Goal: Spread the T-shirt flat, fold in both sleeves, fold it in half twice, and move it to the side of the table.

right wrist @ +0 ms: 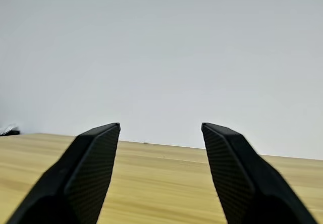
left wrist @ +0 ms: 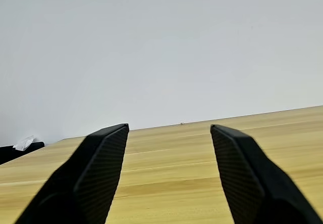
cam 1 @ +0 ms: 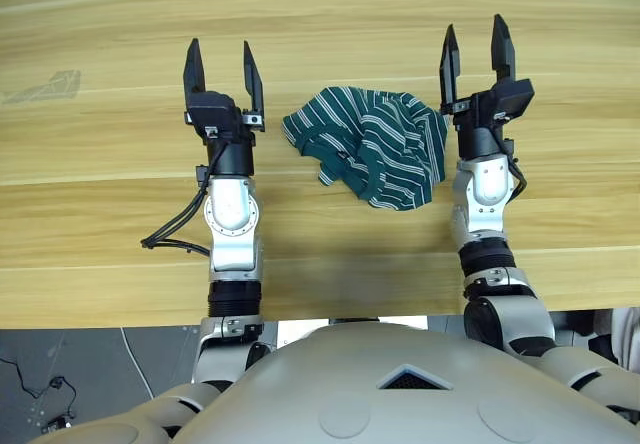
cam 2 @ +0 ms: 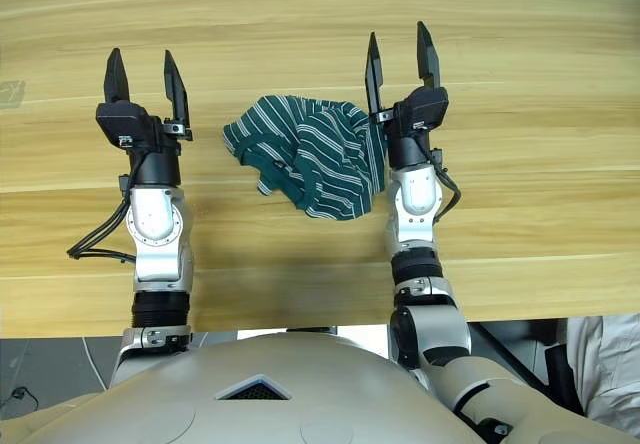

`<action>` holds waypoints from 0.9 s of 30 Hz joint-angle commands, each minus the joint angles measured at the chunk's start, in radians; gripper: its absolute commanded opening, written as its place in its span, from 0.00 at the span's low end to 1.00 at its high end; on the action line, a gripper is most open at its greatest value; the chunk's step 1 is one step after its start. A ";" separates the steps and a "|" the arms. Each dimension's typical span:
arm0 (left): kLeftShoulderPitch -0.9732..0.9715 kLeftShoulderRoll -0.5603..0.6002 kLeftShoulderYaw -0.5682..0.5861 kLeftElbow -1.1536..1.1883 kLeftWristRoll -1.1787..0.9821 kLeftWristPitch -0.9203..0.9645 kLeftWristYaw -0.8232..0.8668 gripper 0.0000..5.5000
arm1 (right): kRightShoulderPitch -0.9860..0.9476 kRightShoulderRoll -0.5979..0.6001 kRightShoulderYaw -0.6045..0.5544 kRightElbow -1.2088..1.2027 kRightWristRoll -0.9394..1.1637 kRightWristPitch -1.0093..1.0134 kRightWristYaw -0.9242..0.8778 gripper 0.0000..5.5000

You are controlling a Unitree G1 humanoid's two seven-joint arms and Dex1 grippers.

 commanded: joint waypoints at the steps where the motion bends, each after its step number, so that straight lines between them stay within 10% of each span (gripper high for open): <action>1: -0.021 -0.022 -0.017 -0.011 0.018 0.020 0.026 0.55 | 0.194 -0.105 0.130 -0.233 0.034 0.114 0.188 0.55; 8: 0.026 -0.054 -0.032 -0.083 0.045 0.053 0.068 0.55 | 0.500 -0.380 0.264 -0.572 0.024 0.282 0.429 0.55; 27: 0.045 -0.065 -0.041 -0.117 0.043 0.081 0.077 0.55 | 0.539 -0.394 0.292 -0.501 -0.315 0.176 0.234 0.55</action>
